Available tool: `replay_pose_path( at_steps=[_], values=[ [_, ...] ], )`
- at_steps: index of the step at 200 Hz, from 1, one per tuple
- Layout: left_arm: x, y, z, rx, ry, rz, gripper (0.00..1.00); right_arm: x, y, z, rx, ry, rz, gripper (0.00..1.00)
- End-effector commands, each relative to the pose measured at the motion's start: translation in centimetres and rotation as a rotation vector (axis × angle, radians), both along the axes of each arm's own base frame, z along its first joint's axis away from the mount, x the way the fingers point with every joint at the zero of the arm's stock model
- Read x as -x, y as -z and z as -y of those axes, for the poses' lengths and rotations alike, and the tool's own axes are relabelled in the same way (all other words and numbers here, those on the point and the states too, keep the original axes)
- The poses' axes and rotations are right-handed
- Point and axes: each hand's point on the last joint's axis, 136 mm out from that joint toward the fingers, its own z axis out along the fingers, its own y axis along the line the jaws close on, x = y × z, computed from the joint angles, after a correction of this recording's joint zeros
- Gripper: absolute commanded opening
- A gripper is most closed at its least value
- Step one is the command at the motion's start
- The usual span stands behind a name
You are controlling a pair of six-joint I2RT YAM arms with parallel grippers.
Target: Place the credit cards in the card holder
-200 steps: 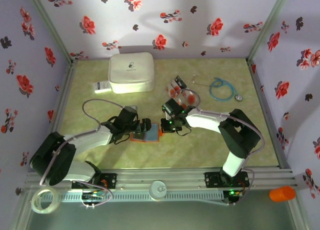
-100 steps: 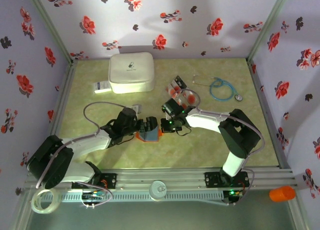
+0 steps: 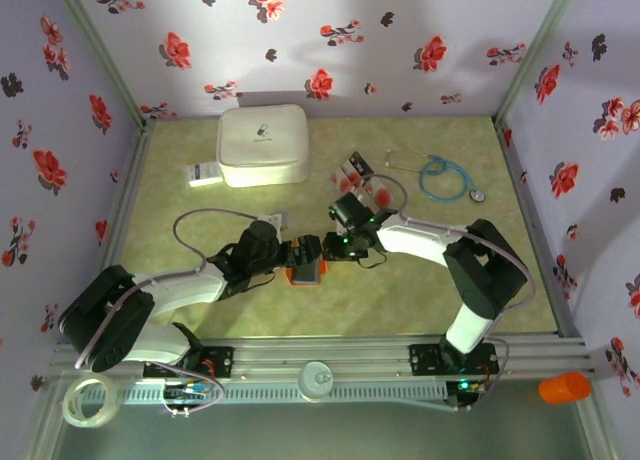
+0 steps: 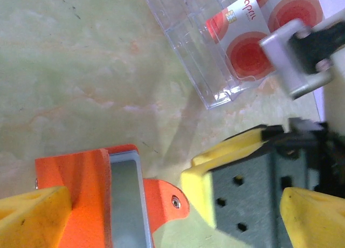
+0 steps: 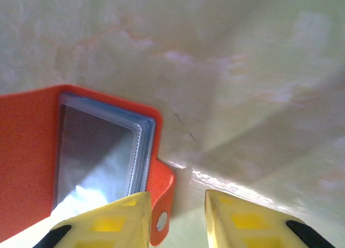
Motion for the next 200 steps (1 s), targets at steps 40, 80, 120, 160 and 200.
replay_pose_path(
  at_steps=[40, 80, 120, 160, 200],
  values=[
    [0.2, -1.4, 1.1, 0.04, 0.008, 0.024, 1.0, -2.7, -6.9, 6.3, -0.023, 0.176, 0.14, 0.37],
    [0.7, -1.8, 2.2, 0.045, 0.029, 0.028, 1.0, -2.9, -9.3, 10.4, -0.038, 0.286, 0.197, 0.4],
    [1.0, -3.0, 3.1, 0.05, 0.044, 0.047, 1.0, -2.2, -9.3, 12.1, -0.054, 0.33, 0.198, 0.4],
    [0.9, -4.6, 3.2, 0.035, 0.056, 0.069, 1.0, -1.8, -8.7, 12.4, -0.06, 0.333, 0.188, 0.41],
    [1.8, -4.0, 4.2, 0.032, 0.089, 0.048, 1.0, -1.7, -8.4, 12.4, -0.066, 0.332, 0.183, 0.42]
  ],
)
